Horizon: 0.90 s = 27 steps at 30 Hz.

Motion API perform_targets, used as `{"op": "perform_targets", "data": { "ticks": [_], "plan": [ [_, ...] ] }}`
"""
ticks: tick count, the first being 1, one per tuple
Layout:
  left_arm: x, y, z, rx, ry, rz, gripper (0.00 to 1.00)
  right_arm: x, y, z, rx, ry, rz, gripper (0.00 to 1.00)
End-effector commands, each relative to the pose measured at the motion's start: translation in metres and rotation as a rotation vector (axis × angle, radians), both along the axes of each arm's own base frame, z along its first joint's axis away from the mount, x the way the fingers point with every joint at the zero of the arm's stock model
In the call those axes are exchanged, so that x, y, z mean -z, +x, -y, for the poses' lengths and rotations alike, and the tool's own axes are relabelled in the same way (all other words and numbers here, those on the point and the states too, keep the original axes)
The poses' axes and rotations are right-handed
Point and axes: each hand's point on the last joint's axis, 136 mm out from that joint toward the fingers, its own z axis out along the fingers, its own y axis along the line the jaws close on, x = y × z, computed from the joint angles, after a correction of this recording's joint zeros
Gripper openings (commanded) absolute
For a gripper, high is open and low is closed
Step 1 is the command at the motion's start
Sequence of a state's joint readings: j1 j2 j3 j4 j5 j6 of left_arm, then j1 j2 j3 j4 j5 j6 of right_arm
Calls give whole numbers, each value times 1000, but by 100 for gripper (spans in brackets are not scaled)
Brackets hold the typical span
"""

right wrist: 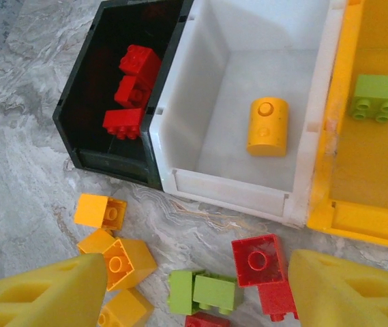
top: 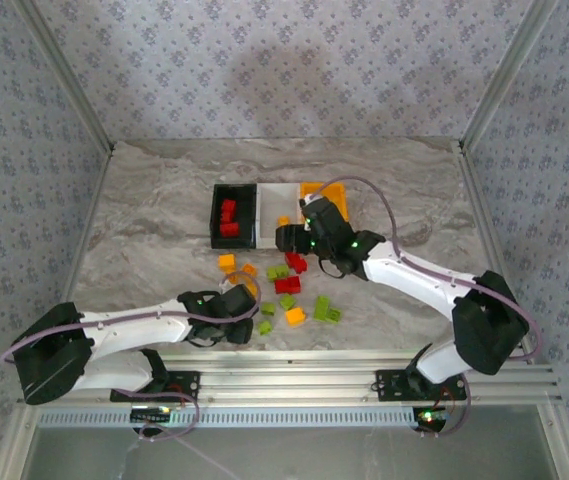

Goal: Sort the legos into containers by color

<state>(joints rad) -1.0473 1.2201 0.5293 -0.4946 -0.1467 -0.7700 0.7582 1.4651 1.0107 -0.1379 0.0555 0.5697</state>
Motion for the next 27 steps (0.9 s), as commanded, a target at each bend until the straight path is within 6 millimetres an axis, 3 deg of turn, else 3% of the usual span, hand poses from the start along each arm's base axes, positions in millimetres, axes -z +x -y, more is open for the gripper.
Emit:
{"op": "perform_targets", "data": {
  "ticks": [1,4,8,12,16,19,22,27],
  "plan": [
    [-13,7,8,3,-31,31,48,-9,1,12,46,11,21,73],
    [-23,10,6,-9,-42,56,42,-11,-2,19,60,21,27,73],
    [-55,29,4,-47,-94,116,36,-15,-7,30,77,31,36,73],
    [-106,76,-2,-115,-153,234,33,-10,-14,42,92,28,27,73],
    [-147,139,-5,-198,-204,332,33,-3,-19,53,112,19,11,73],
    [-153,185,-6,-253,-194,359,32,3,-23,61,125,13,1,73],
    [-145,224,-7,-296,-163,356,31,6,-28,68,134,5,-3,73],
    [-131,272,-6,-348,-138,347,31,8,-36,77,157,18,-21,73]
  ]
}}
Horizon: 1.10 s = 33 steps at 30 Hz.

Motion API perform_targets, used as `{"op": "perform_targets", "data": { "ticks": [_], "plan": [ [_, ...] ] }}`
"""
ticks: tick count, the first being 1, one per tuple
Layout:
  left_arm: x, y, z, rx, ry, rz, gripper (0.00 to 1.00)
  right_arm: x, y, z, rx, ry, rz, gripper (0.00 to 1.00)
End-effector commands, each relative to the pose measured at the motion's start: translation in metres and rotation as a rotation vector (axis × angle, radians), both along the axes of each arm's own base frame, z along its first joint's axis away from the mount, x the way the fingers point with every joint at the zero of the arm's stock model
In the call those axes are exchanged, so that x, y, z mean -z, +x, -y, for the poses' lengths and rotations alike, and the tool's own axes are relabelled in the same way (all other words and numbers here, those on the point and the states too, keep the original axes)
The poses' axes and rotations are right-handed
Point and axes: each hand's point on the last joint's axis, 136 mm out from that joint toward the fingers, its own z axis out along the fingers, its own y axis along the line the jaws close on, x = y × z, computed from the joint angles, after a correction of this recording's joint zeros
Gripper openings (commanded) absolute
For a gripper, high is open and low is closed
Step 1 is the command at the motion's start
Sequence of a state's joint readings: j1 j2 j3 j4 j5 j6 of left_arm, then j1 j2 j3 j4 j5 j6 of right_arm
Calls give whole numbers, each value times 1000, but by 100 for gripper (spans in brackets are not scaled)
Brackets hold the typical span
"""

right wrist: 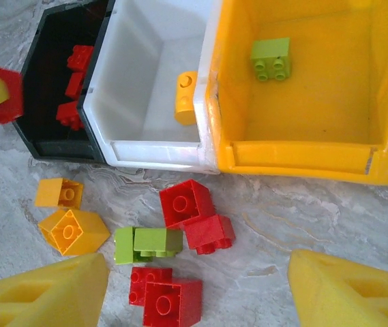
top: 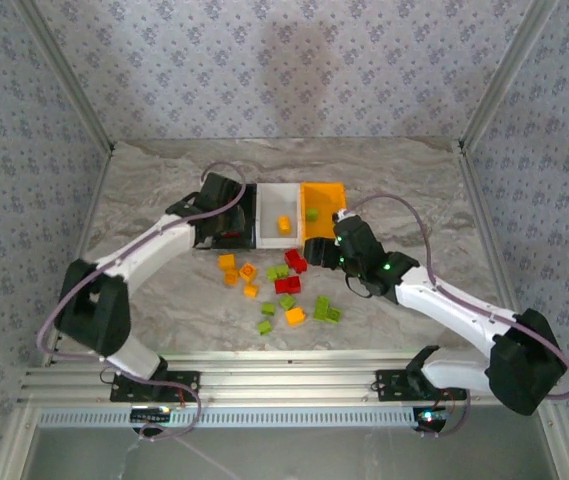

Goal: Sort the legos into containers by color

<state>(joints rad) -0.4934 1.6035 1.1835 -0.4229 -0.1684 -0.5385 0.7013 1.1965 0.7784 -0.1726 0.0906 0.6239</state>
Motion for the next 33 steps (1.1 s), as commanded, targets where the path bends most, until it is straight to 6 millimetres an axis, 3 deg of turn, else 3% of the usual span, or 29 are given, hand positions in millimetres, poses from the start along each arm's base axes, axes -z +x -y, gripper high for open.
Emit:
{"op": "perform_targets", "data": {
  "ticks": [1,6,10,13,16,20,24,28,33],
  "plan": [
    [-10,29,5,-3,-2,42,31,1,-6,13,40,0,-15,73],
    [2,49,4,-38,0,20,34,6,-14,16,30,11,-33,73],
    [5,56,9,-38,-4,5,49,12,-20,16,22,22,-53,74],
    [-7,55,13,-36,-46,22,64,19,-24,14,10,21,-72,76],
    [-36,47,21,-14,-98,78,78,26,-27,9,-8,18,-89,77],
    [-77,18,38,54,-183,158,87,37,-30,-6,-61,9,-117,77],
    [-93,-28,50,126,-216,196,99,50,-33,-28,-122,-18,-144,78],
    [-81,-81,49,155,-227,195,99,61,-32,-54,-177,-43,-158,77],
    [-53,-128,23,123,-222,162,99,79,-28,-71,-194,-91,-190,74]
  ]
}}
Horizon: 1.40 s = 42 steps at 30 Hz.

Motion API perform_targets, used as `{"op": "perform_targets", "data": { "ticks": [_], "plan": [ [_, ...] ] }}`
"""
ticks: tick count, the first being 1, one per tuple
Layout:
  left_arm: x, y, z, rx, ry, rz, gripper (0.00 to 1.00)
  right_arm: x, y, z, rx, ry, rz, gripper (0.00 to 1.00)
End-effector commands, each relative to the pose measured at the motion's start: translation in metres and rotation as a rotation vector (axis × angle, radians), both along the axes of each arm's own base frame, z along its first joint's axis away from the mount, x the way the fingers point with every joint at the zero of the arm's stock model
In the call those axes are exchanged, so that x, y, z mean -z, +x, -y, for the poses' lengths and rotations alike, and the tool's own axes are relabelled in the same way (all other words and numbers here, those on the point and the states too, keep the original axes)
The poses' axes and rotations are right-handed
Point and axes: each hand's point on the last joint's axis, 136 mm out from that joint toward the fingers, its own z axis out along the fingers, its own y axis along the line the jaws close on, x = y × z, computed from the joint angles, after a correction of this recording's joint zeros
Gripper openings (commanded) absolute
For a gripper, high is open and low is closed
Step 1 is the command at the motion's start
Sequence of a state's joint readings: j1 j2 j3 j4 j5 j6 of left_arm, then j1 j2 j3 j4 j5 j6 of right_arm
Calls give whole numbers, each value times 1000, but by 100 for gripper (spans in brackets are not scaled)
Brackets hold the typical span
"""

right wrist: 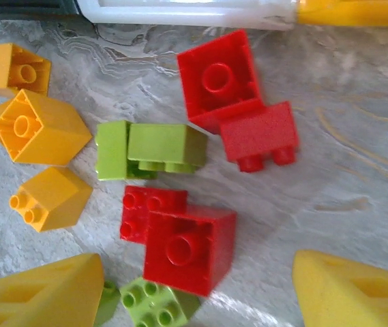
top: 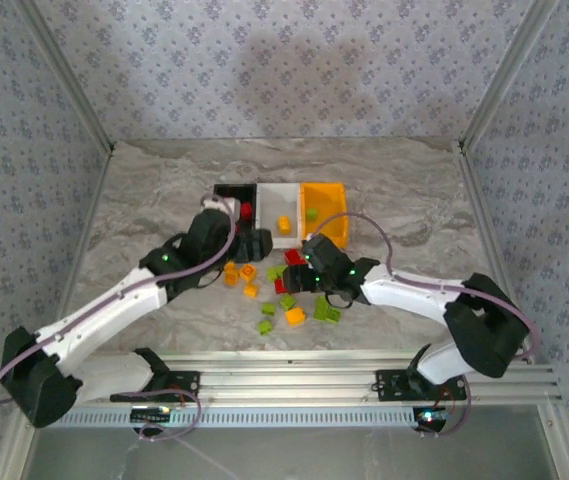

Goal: Sort the legos into containers by color

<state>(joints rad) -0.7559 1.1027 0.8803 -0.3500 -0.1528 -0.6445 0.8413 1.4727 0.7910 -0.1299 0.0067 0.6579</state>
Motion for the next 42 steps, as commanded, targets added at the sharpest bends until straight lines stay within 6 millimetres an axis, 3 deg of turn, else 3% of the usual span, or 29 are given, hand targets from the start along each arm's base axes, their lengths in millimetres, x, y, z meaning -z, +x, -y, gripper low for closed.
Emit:
{"op": "perform_targets", "data": {
  "ticks": [1,8,18,22,25,28,32,37,42],
  "plan": [
    [17,-18,-26,-80,5,-35,99,-1,9,-17,-21,-7,16,73],
    [36,-44,-58,-138,-7,-59,100,26,10,-10,21,-103,-38,61],
    [52,-50,-63,-146,8,-89,99,36,-2,36,143,-213,-64,38],
    [55,-50,-63,-146,14,-92,100,20,1,39,134,-159,-14,30],
    [56,-51,-67,-154,28,-88,99,-9,6,35,109,-117,53,27],
    [59,-53,-73,-164,53,-91,100,-43,11,21,65,-42,103,26],
    [64,-59,-78,-166,52,-99,99,-82,25,-21,-65,38,159,26],
    [68,-67,-79,-144,37,-111,99,-107,62,-79,-172,88,211,26],
    [73,-75,-80,-122,40,-132,100,-110,105,-126,-203,128,204,27]
  ]
}}
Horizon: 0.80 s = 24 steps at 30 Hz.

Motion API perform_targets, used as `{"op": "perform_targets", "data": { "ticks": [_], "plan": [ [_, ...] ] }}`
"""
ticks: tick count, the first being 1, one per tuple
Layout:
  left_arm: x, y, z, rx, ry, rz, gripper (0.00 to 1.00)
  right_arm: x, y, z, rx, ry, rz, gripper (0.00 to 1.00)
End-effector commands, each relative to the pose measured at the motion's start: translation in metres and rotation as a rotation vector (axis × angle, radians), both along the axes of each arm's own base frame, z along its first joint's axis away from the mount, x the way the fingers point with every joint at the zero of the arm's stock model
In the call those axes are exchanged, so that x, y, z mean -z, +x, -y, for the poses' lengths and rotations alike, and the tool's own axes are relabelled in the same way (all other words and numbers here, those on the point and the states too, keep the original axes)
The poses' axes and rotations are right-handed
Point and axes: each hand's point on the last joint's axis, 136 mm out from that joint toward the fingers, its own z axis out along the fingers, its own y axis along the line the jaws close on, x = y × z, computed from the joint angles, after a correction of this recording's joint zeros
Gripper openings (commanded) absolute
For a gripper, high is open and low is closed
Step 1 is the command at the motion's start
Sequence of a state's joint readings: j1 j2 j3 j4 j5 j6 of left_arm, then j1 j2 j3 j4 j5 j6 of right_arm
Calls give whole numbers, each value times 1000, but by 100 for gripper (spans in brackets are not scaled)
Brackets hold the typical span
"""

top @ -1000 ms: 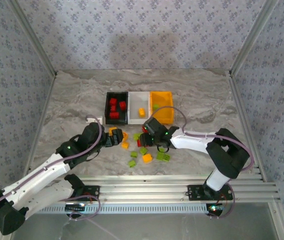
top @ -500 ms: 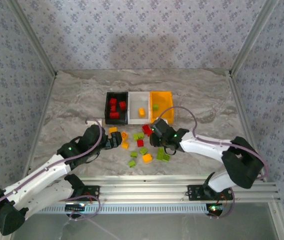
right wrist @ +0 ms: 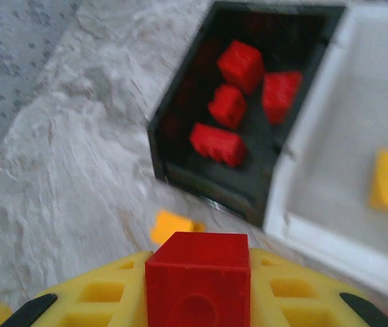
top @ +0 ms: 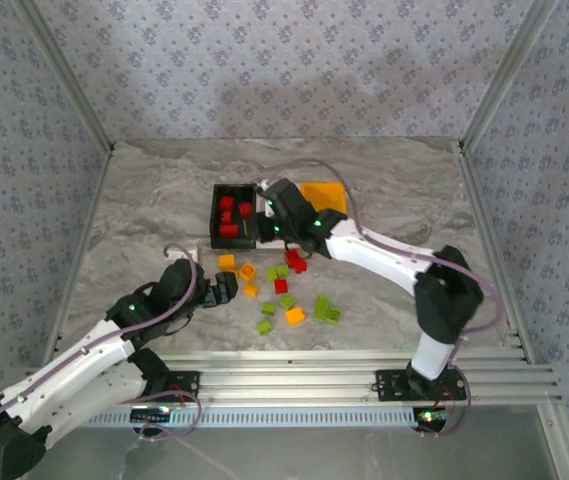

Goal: Sort the legos into containers by color

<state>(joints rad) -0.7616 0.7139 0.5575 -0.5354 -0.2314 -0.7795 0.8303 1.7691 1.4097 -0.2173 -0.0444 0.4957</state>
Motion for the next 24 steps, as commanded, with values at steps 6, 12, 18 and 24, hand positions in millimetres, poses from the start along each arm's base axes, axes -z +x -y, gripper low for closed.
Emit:
{"op": "perform_targets", "data": {
  "ticks": [6,12,18,24],
  "plan": [
    [10,-15,-2,36,8,-50,99,23,54,-56,-63,-11,-50,28],
    [14,-19,1,57,6,-70,100,37,83,-62,15,10,-103,33],
    [15,-19,8,90,4,-80,99,30,93,-57,51,48,-113,63],
    [21,-16,27,161,28,-106,99,-5,83,-33,71,74,-47,68]
  ]
}}
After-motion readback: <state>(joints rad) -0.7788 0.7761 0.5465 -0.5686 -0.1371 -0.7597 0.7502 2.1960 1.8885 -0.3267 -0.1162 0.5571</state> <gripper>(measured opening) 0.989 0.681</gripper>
